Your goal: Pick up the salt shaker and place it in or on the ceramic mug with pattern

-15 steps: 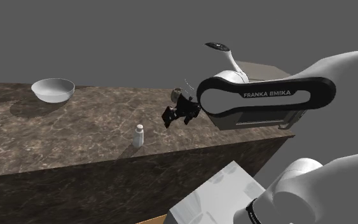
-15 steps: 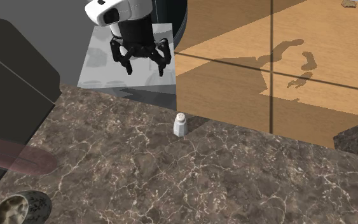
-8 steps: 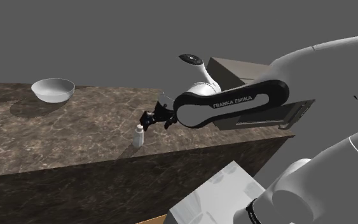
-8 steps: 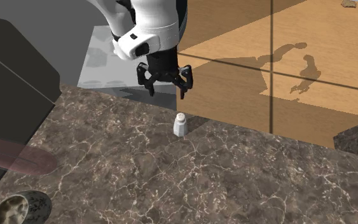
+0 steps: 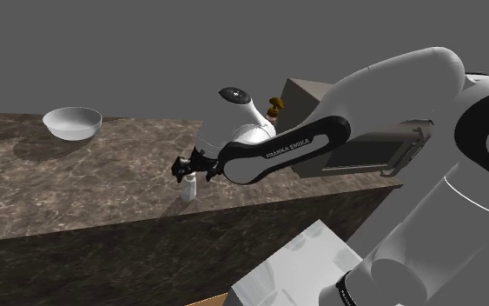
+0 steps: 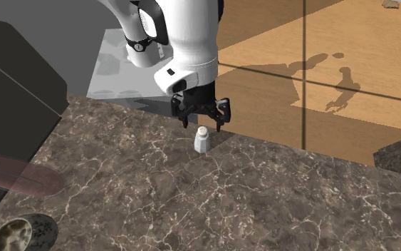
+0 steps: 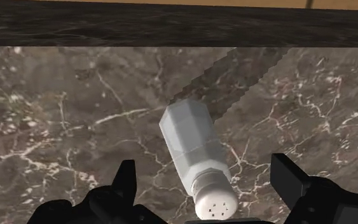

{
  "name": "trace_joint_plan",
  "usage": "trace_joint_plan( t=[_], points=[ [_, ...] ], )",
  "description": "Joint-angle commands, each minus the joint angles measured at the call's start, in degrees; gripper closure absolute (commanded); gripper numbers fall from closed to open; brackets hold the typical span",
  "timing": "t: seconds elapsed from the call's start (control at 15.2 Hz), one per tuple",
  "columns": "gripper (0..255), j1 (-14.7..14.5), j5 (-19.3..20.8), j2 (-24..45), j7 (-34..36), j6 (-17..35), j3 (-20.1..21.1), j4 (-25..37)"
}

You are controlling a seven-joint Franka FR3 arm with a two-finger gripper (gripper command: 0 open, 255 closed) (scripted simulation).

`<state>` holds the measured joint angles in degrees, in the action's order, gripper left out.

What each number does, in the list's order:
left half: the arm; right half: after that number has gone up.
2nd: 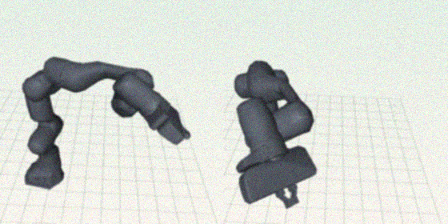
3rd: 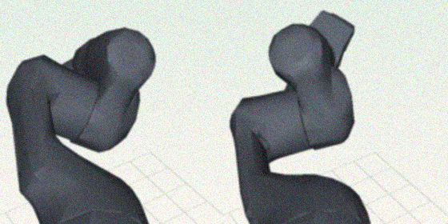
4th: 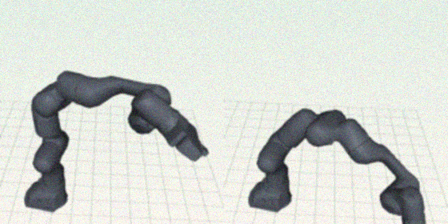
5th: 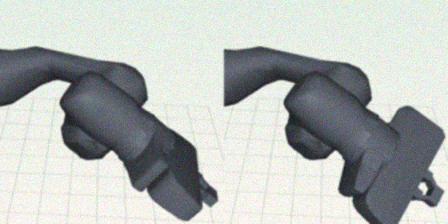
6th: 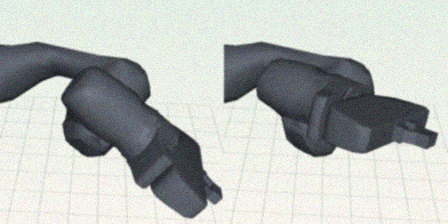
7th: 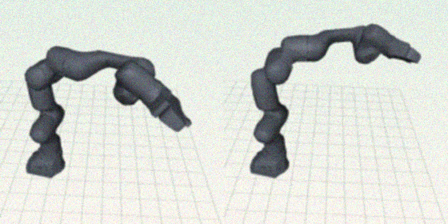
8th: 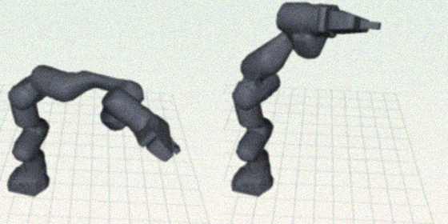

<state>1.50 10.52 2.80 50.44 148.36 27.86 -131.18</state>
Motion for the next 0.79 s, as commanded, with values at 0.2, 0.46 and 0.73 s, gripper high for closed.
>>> trace_joint_plan(
  t=[0.2, 0.46, 0.73],
  points=[
    [0, -0.4, 4.18, 3.85, 3.1, 2.81, -0.72, 0.41],
    [0, -0.41, 4.18, 3.85, 3.09, 2.81, -0.73, 0.41],
    [255, -0.41, 4.17, 3.85, 3.09, 2.8, -0.73, 0.41]
  ],
)
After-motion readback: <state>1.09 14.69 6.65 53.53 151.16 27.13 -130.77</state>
